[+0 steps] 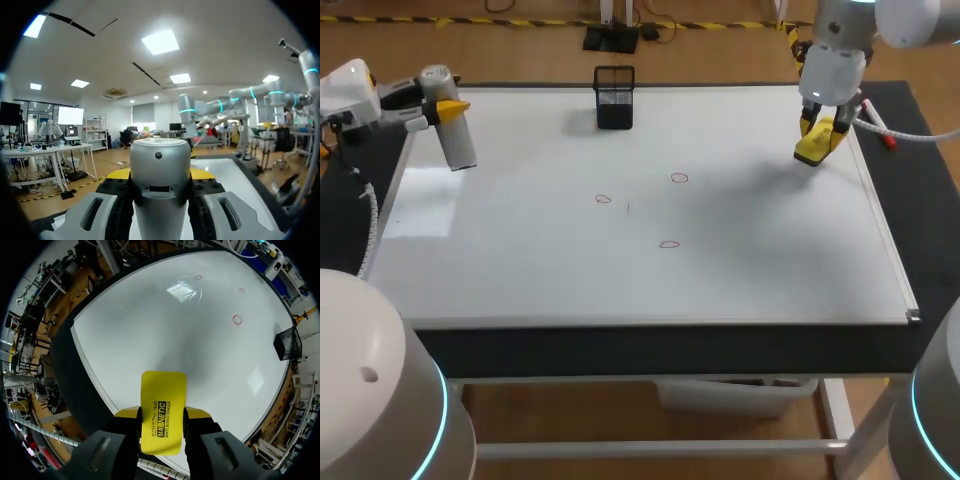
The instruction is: Pick up the inspection probe, press it on each red-marked spot on the whiteboard one by one, put down the probe, pick up the eraser, and wipe off all the red marks.
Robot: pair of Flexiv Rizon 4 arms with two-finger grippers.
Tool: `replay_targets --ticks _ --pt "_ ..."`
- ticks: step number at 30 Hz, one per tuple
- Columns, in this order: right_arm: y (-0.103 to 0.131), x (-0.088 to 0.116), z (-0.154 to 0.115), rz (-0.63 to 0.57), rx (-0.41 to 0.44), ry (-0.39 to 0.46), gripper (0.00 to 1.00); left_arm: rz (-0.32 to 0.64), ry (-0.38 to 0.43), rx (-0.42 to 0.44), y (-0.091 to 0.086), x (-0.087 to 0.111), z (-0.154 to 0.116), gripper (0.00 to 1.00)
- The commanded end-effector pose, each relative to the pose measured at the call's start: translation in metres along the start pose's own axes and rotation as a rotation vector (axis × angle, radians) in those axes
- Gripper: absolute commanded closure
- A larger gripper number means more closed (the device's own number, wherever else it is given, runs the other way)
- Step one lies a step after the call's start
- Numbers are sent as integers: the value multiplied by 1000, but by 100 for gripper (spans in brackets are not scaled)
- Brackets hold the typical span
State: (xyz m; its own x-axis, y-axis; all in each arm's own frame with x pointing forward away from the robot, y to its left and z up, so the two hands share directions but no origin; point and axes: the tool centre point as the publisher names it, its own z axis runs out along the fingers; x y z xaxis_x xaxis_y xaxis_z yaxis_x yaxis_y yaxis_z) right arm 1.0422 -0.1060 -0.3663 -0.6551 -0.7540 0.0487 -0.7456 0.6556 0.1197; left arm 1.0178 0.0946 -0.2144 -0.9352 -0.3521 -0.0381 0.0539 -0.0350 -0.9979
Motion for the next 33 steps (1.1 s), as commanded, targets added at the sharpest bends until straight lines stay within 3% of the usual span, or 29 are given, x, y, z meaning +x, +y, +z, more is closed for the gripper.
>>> replay_targets --ticks 1,7,15,33 --pt "2 -2 -2 -3 1 6 100 1 -3 -1 -1 1 0 100" --pt "32 -23 -2 -66 11 12 100 1 -3 -1 -1 1 0 100" --pt "93 -65 -3 -204 45 18 100 1 -3 -1 -1 1 0 100" --pt "221 -161 14 -516 16 21 100 1 -3 -1 -1 1 0 100"
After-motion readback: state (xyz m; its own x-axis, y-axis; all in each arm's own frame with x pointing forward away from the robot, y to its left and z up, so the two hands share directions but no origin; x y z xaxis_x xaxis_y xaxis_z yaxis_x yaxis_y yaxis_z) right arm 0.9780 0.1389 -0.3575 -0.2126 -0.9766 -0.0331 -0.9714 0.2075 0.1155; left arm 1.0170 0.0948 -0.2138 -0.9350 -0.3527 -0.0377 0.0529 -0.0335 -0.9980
